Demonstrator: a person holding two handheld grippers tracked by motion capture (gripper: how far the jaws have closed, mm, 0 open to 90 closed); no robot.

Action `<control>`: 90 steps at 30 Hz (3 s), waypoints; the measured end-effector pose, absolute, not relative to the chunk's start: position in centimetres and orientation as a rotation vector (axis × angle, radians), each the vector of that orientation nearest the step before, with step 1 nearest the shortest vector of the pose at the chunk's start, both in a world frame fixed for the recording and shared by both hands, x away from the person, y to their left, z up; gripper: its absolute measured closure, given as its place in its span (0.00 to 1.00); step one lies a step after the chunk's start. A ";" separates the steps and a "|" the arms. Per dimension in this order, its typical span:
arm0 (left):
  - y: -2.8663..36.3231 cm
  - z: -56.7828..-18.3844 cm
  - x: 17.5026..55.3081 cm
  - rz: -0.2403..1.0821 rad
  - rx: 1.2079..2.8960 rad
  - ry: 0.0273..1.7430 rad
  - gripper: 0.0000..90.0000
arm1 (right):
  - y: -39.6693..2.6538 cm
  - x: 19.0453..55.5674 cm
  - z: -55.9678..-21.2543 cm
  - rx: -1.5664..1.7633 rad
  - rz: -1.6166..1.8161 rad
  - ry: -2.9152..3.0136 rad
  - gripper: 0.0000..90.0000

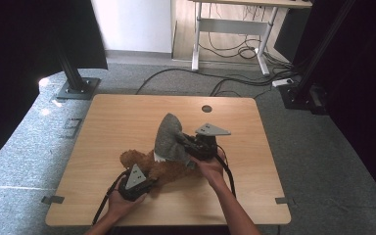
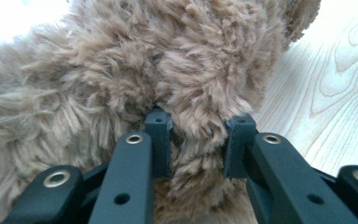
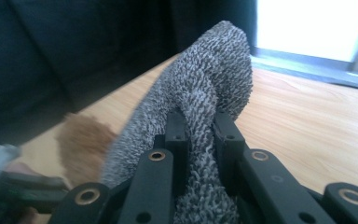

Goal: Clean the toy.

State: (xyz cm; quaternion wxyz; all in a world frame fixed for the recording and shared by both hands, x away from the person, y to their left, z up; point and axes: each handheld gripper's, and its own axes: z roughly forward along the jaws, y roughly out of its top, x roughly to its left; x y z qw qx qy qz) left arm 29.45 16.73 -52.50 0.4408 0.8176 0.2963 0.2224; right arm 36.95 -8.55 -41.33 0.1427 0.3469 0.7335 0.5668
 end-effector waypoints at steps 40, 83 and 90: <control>16.3 -52.7 28.7 0.579 2.047 0.719 0.77 | -16.0 38.4 -47.4 1.347 1.370 2.050 0.88; 17.5 -52.5 28.2 0.494 2.042 0.757 0.75 | -13.4 37.9 -40.9 1.188 1.793 1.967 0.89; 17.5 -52.5 28.2 0.491 2.041 0.762 0.75 | -10.7 37.8 -41.8 1.157 1.711 2.111 0.89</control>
